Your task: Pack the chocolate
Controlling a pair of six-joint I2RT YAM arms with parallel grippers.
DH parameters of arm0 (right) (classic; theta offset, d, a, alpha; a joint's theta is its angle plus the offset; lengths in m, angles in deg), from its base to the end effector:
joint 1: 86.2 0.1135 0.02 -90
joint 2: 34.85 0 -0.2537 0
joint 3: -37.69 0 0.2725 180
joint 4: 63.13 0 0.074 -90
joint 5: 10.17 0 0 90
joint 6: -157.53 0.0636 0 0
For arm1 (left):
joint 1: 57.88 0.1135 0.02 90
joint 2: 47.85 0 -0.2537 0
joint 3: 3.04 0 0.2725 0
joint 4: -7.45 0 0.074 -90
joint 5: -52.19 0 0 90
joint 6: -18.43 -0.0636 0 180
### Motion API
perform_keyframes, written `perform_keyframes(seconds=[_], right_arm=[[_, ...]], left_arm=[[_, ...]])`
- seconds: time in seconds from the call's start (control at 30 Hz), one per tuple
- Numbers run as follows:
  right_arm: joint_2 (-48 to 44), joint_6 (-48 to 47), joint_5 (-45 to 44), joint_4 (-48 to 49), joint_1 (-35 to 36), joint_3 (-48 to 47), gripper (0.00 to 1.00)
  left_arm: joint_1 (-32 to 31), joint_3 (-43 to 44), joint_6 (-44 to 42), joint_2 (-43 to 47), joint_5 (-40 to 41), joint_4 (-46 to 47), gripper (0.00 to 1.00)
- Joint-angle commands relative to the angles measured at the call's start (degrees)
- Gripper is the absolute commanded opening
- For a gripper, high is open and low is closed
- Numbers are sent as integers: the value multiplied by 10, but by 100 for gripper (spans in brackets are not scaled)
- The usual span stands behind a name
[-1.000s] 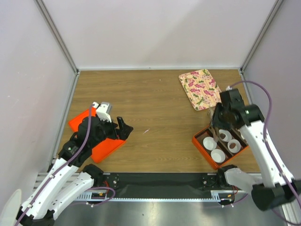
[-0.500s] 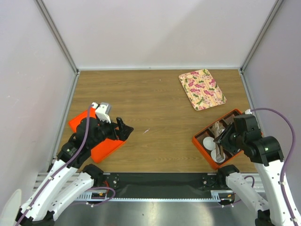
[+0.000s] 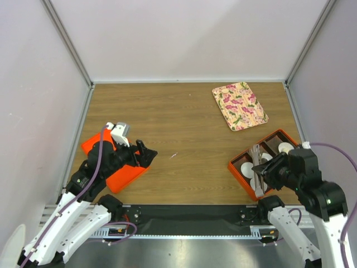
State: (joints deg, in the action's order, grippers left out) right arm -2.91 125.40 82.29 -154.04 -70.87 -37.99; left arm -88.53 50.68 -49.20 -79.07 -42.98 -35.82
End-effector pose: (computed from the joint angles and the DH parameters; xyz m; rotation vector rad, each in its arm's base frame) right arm 0.0910 0.0278 0.3352 0.8852 2.3318 0.6262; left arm 0.1547 -0.0983 0.3006 0.2061 1.9862 -0.6956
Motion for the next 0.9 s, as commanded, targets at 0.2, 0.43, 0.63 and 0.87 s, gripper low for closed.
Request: perform_keyframes(seconds=[0.2, 0.43, 0.63, 0.87], right_arm=[[1, 13, -87, -89, 1, -12, 19], [132, -47, -160, -91, -3, -3, 15], [198, -56, -168, -91, 0, 13, 15], [212, -98, -101, -92, -5, 48, 11]], left_arm=[[-4, 12, -8, 4, -27, 31, 100], [-4, 8, -7, 7, -34, 34, 99], [-4, 8, -7, 9, -37, 34, 100], [-3, 14, -10, 13, -27, 26, 100]])
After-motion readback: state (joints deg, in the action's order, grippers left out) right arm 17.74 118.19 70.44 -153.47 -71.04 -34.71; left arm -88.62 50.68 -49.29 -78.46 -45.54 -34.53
